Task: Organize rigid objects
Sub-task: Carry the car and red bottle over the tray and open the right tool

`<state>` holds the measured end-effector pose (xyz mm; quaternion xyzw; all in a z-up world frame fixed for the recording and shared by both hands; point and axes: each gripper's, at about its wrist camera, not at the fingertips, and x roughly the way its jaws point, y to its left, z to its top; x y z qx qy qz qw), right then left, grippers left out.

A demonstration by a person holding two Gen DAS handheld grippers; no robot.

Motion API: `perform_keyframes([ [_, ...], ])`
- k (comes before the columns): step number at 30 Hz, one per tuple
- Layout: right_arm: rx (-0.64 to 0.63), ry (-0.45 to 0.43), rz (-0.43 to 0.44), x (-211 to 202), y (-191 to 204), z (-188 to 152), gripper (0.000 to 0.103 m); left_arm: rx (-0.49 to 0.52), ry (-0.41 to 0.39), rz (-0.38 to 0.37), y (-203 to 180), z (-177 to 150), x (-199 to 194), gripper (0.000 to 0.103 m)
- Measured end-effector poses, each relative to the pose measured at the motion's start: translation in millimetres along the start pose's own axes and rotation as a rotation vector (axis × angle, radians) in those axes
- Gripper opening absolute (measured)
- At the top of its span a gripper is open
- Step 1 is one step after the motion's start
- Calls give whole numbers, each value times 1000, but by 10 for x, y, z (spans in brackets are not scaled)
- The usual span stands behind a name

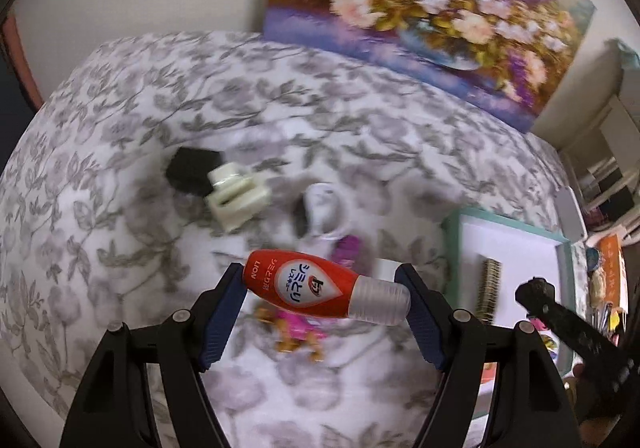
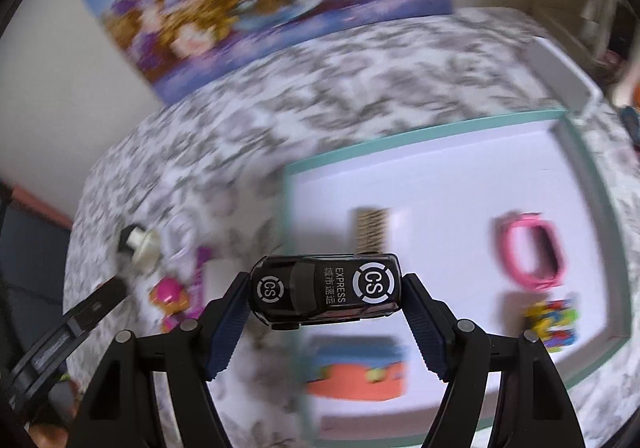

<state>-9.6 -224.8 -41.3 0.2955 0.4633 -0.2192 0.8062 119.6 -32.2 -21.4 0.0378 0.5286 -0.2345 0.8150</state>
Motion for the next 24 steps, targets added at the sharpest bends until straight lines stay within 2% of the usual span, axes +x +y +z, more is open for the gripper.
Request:
perform_keyframes([
  [6, 161, -26, -100, -102, -667, 151, 77, 109, 21, -4, -594, -129, 68, 77],
  [12, 232, -47, -157, -191, -1165, 223, 77, 213, 33, -10, -1141, -280, 161, 77],
  [18, 243, -57, -186, -183, -1389, 265, 77, 299, 44, -14, -1567, -409, 318, 77],
  [24, 196, -59, -191, -97, -1353, 317, 77, 370, 39, 7, -1840, -486, 484, 77],
])
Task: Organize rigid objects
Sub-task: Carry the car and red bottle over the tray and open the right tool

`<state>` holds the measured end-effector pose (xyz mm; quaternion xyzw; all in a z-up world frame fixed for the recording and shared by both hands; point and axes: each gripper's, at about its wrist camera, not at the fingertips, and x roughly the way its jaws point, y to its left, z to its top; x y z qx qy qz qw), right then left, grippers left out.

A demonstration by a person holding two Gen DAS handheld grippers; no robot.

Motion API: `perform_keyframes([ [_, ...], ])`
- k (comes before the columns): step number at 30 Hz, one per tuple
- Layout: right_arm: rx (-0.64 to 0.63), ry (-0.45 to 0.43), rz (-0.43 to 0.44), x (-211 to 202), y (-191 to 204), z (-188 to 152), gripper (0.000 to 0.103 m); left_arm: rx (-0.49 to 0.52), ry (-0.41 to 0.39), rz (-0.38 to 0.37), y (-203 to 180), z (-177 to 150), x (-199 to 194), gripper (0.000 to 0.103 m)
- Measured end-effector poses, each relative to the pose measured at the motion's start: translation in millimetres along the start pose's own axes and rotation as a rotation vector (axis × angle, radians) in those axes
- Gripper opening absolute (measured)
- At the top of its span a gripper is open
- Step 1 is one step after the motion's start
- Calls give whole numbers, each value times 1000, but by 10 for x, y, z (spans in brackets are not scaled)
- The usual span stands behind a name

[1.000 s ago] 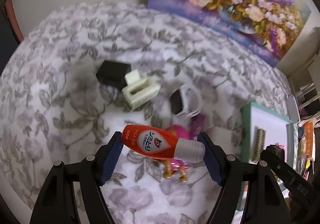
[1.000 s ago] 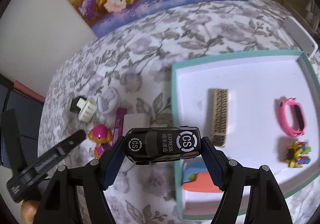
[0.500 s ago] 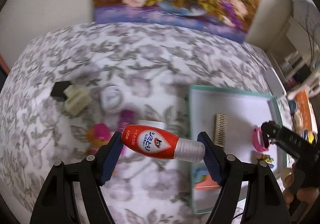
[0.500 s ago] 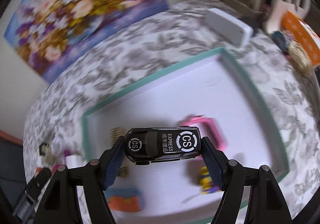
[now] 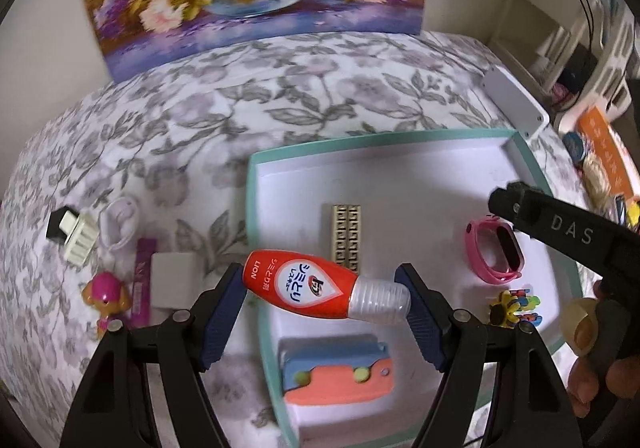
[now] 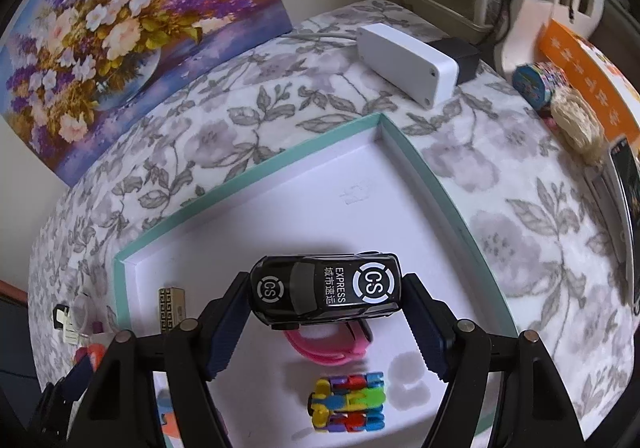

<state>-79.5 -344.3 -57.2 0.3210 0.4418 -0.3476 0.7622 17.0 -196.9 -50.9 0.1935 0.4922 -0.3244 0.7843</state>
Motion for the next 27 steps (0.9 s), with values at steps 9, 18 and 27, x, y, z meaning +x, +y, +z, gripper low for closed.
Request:
perform_keyframes([
  [9, -46, -7, 0, 100, 58, 47, 77, 86, -17, 15, -295, 63, 136, 77],
  [18, -31, 8, 0, 139, 15, 40, 77, 97, 34, 0, -317, 47, 190, 77],
  [27, -19, 7, -15, 102, -24, 42, 84, 95, 36, 2, -254, 74, 86, 79],
])
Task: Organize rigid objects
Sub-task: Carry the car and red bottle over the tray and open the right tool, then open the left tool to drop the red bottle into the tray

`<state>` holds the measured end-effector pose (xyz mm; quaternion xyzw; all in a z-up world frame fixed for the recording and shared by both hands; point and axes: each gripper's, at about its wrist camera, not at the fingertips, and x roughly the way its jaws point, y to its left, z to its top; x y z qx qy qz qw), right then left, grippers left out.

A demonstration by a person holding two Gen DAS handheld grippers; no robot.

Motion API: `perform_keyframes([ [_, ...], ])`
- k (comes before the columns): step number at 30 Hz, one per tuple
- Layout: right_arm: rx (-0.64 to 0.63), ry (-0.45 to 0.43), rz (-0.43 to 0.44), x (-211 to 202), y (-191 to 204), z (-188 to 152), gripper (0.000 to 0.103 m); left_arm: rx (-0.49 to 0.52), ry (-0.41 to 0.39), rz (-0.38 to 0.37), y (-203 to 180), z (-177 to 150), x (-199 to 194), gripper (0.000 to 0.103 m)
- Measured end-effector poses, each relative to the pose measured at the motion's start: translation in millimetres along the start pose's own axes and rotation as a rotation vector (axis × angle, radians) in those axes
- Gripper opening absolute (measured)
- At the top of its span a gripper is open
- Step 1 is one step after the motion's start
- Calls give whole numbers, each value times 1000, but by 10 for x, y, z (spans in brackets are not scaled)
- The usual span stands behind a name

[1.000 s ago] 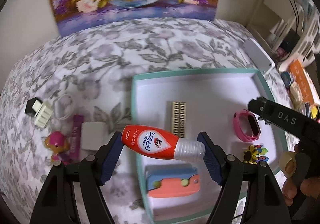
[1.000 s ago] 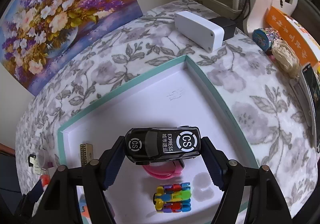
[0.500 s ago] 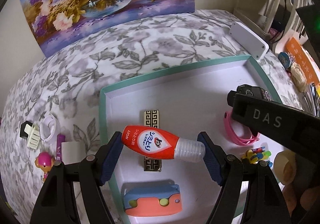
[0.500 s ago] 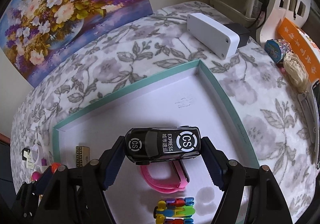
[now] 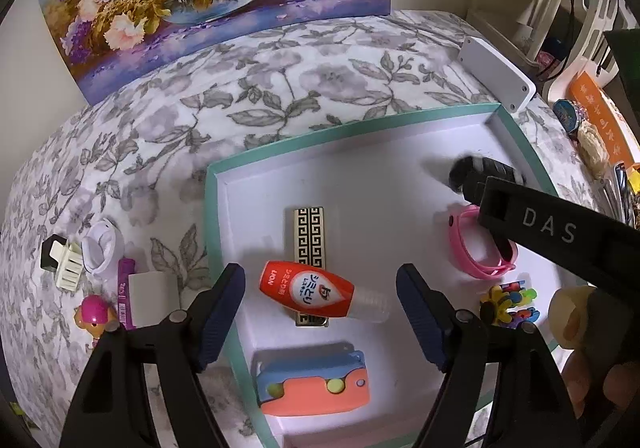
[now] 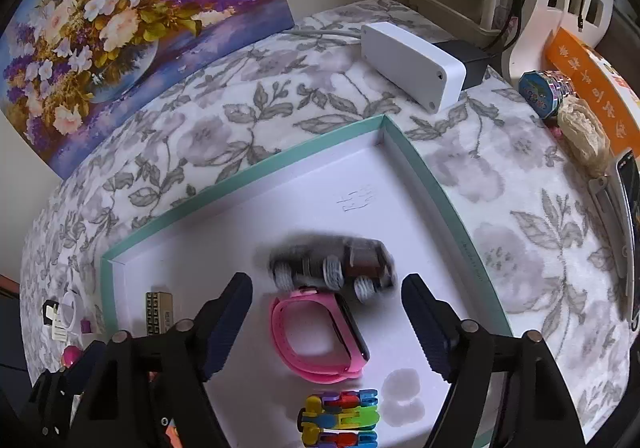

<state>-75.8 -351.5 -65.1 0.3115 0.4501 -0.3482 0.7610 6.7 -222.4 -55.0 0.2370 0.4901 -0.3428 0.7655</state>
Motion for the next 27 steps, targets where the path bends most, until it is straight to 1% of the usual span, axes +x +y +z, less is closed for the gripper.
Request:
perform_keyframes([
  [1, 2, -2, 1, -10, -5, 1, 87, 0, 0, 4, 10, 1, -11, 79],
  [5, 6, -13, -7, -46, -28, 11, 88, -30, 1, 14, 128, 12, -51, 80],
  [6, 8, -16, -10, -56, -40, 10, 89, -48, -1, 20, 188, 15, -66, 85],
  [7, 10, -18, -12, -61, -48, 9, 95, -65, -3, 27, 245, 16, -77, 95],
  [8, 15, -18, -14, -64, -60, 6, 103, -89, -11, 34, 322, 17, -95, 96],
  [13, 14, -20, -16, -74, -68, -15, 103, -220, -22, 81, 761, -5, -136, 97],
  [16, -2, -16, -19, -70, -29, -35, 103, -303, -8, 125, 1078, -62, -122, 99],
  [19, -27, -15, -24, -71, 36, -51, 103, -376, 7, 151, 1373, -133, -141, 100],
  [24, -82, -24, -28, -114, 189, -89, 103, -536, -11, 222, 2032, -291, -335, 100],
  [27, -106, -42, -10, -193, 310, -104, 103, -605, -35, 267, 2334, -383, -509, 100],
])
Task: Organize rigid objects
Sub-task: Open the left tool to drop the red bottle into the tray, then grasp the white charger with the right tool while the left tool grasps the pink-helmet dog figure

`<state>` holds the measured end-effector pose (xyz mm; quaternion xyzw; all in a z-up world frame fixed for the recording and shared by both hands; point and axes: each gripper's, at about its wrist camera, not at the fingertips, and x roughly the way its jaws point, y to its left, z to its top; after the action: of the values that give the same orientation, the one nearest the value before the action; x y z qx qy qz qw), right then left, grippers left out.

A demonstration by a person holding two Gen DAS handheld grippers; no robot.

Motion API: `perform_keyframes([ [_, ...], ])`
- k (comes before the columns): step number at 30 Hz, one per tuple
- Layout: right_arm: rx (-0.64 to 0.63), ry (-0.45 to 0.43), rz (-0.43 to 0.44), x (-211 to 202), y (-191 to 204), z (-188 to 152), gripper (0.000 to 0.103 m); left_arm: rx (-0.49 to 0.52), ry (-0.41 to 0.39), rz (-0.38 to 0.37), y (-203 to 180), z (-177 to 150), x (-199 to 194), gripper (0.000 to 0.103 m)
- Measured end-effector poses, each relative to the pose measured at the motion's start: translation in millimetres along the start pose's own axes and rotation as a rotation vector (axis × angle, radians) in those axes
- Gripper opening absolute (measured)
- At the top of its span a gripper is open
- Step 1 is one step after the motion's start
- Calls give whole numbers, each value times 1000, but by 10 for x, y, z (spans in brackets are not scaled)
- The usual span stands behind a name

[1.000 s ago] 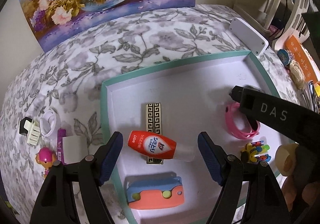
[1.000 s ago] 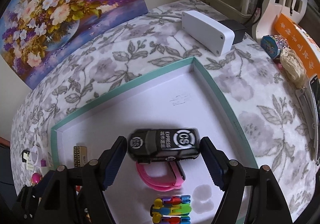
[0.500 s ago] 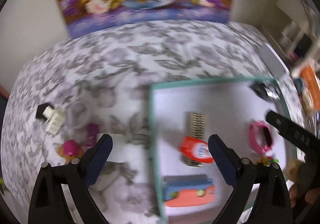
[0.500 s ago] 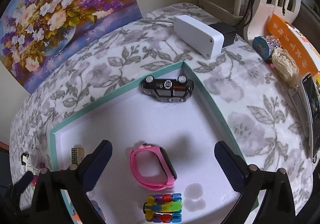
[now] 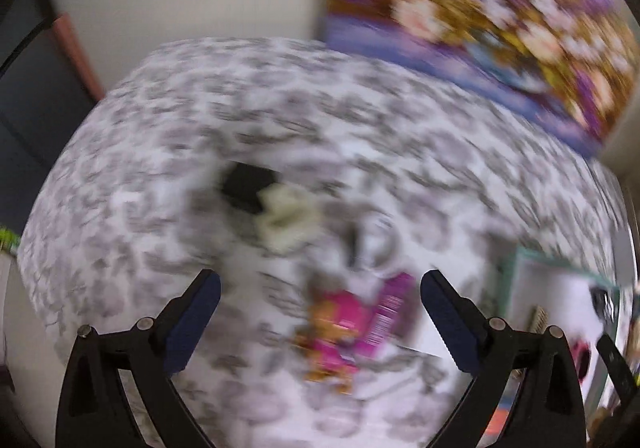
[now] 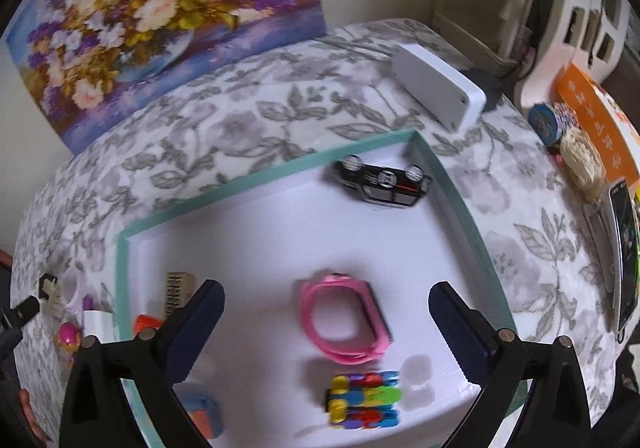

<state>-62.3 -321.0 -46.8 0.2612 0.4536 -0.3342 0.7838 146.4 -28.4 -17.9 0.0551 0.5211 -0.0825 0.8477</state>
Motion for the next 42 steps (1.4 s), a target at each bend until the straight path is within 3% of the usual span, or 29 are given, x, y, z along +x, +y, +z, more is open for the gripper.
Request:
perform_keyframes([
  [5, -36, -53, 48, -212, 256, 19, 103, -71, -60, 23, 461, 123, -169, 100],
  [14, -122, -76, 139, -411, 889, -106, 103, -100, -68, 43, 876, 222, -228, 100],
  [29, -312, 32, 174, -97, 1923, -551, 103, -148, 105, -3, 1017, 47, 273, 100],
  [38, -364, 68, 138, 117, 2120, -676, 103, -135, 239, -61, 736, -128, 611, 100],
  [42, -389, 59, 129, 153, 2168, -697, 103, -156, 260, -79, 697, -176, 669, 100],
])
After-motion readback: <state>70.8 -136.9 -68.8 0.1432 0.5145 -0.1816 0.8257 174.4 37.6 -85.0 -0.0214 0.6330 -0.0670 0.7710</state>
